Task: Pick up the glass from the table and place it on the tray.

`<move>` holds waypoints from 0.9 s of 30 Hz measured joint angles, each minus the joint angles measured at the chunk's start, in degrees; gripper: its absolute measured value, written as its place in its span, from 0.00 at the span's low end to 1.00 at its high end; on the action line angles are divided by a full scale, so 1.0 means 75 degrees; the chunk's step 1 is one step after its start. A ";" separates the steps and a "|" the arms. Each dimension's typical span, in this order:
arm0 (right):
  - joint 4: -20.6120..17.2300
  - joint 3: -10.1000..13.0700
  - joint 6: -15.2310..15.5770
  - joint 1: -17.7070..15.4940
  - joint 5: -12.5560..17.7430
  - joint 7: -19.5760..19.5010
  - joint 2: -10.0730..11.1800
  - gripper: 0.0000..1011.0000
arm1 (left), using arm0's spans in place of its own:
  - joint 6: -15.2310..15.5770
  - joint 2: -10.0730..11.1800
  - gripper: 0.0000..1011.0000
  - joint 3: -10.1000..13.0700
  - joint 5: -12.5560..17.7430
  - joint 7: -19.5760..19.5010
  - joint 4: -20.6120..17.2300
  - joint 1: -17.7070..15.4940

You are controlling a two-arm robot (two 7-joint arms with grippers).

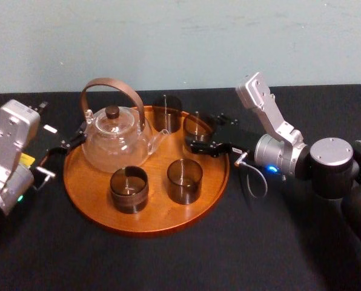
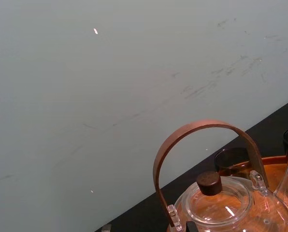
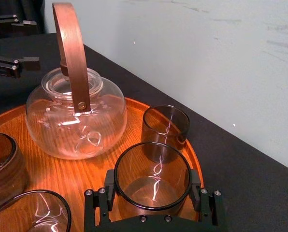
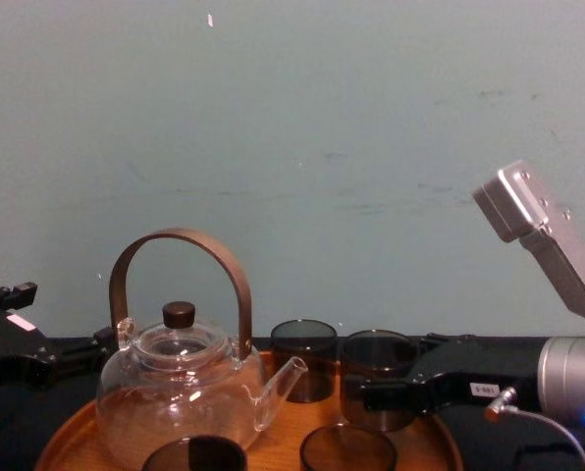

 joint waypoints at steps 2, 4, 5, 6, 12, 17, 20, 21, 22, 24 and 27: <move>0.0029 0.0007 -0.0009 0.0003 -0.0011 -0.0015 -0.0010 0.89 | 0.0000 0.0000 0.99 0.0000 0.0000 0.0000 0.0000 0.0000; 0.0046 0.0013 -0.0013 0.0006 -0.0021 -0.0026 -0.0017 0.89 | 0.0000 0.0000 0.99 0.0000 0.0000 0.0000 0.0000 0.0000; 0.0053 0.0015 -0.0015 0.0008 -0.0026 -0.0032 -0.0020 0.89 | 0.0000 0.0000 0.99 0.0000 0.0000 0.0000 0.0000 0.0000; 0.0063 0.0019 -0.0020 0.0011 -0.0035 -0.0043 -0.0025 0.89 | 0.0000 0.0000 0.99 0.0000 0.0000 0.0000 0.0000 0.0000; 0.0041 0.0027 -0.0024 -0.0011 -0.0102 -0.0130 -0.0031 0.89 | 0.0000 0.0000 0.99 0.0000 0.0000 0.0000 0.0000 0.0000; 0.0038 0.0031 -0.0024 -0.0013 -0.0102 -0.0128 -0.0031 0.89 | 0.0000 0.0000 0.99 0.0000 0.0000 0.0000 0.0000 0.0000; 0.0035 0.0031 -0.0024 -0.0015 -0.0101 -0.0123 -0.0031 0.89 | 0.0000 0.0000 0.99 0.0000 0.0000 0.0000 0.0000 0.0000; 0.0035 0.0032 -0.0024 -0.0015 -0.0101 -0.0122 -0.0031 0.89 | 0.0000 0.0000 0.99 0.0000 0.0000 0.0000 0.0000 0.0000; 0.0034 0.0031 -0.0024 -0.0016 -0.0100 -0.0122 -0.0031 0.89 | 0.0000 0.0000 0.99 0.0000 0.0000 0.0000 0.0000 0.0000; 0.0032 0.0032 -0.0024 -0.0018 -0.0097 -0.0120 -0.0030 0.89 | 0.0000 0.0000 0.99 0.0000 0.0000 0.0000 0.0000 0.0000; 0.0031 0.0031 -0.0024 -0.0019 -0.0093 -0.0118 -0.0029 0.91 | 0.0000 0.0000 0.99 0.0000 0.0000 0.0000 0.0000 0.0000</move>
